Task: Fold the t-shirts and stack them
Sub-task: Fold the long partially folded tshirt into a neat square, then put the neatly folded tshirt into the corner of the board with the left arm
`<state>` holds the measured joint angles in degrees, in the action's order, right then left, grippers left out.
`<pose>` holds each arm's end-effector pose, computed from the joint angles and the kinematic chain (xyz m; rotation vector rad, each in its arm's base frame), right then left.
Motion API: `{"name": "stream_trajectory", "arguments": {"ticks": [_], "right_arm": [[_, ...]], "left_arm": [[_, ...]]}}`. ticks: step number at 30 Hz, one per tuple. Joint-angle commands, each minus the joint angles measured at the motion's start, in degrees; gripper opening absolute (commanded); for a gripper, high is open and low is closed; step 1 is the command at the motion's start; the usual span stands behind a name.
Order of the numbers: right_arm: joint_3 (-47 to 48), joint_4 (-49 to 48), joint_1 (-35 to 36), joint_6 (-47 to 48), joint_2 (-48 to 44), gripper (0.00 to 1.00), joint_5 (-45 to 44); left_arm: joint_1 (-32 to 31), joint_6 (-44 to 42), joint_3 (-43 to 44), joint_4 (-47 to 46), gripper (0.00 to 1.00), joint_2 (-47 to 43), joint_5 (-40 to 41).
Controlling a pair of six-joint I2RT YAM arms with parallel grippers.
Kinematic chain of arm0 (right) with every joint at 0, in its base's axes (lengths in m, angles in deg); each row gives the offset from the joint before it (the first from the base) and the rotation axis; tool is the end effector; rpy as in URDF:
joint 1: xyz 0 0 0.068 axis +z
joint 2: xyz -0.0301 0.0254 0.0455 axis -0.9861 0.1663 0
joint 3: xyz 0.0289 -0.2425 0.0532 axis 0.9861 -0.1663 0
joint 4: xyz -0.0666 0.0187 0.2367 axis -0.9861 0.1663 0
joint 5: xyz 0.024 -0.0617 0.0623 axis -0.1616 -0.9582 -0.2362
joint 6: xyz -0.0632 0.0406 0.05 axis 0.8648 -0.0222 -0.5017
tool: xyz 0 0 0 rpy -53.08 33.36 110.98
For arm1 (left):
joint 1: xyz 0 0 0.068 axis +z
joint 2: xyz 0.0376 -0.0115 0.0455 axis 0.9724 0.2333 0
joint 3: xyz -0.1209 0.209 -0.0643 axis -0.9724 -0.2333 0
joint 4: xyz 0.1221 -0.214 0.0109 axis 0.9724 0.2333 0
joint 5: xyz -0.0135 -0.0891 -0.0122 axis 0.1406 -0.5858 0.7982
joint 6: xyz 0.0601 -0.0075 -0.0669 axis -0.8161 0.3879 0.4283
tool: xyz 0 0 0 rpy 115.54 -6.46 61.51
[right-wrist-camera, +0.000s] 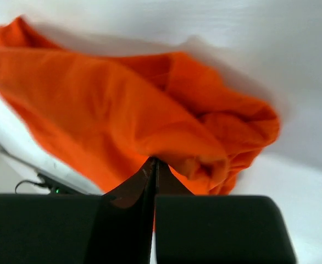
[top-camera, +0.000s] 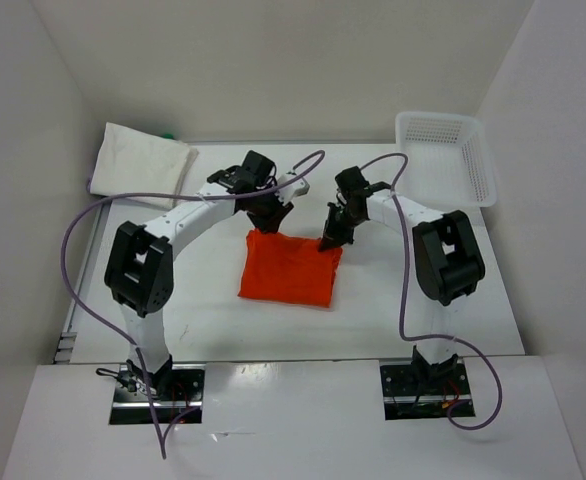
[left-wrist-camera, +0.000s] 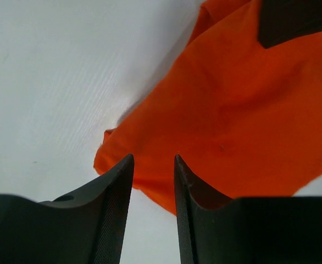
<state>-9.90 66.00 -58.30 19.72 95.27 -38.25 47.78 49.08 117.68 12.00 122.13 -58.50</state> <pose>0.3397 0.1688 0.1349 0.2341 2.8731 0.7364 0.3554 -0.2168 0.2138 1.1250 2.2357 -0.3643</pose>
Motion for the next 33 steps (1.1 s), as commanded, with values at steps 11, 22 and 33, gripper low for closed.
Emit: {"name": "stream_trajectory", "arguments": {"ticks": [11, 22, 33], "right_arm": [[-0.2, -7.6, -4.6, -3.3, 3.9, 0.0, -7.0], [1.5, -5.8, -5.1, -1.6, 1.8, 0.0, -9.3], [-3.5, -0.9, -5.1, 0.0, -11.0, 0.09, -11.8]], "left_arm": [[8.2, 8.9, -2.4, -8.9, 0.41, 9.6, 7.8], [9.5, 10.5, -1.6, -6.7, 0.69, 4.4, 6.4], [12.1, 9.2, -13.1, 3.0, 0.81, -4.7, -7.9]]}}
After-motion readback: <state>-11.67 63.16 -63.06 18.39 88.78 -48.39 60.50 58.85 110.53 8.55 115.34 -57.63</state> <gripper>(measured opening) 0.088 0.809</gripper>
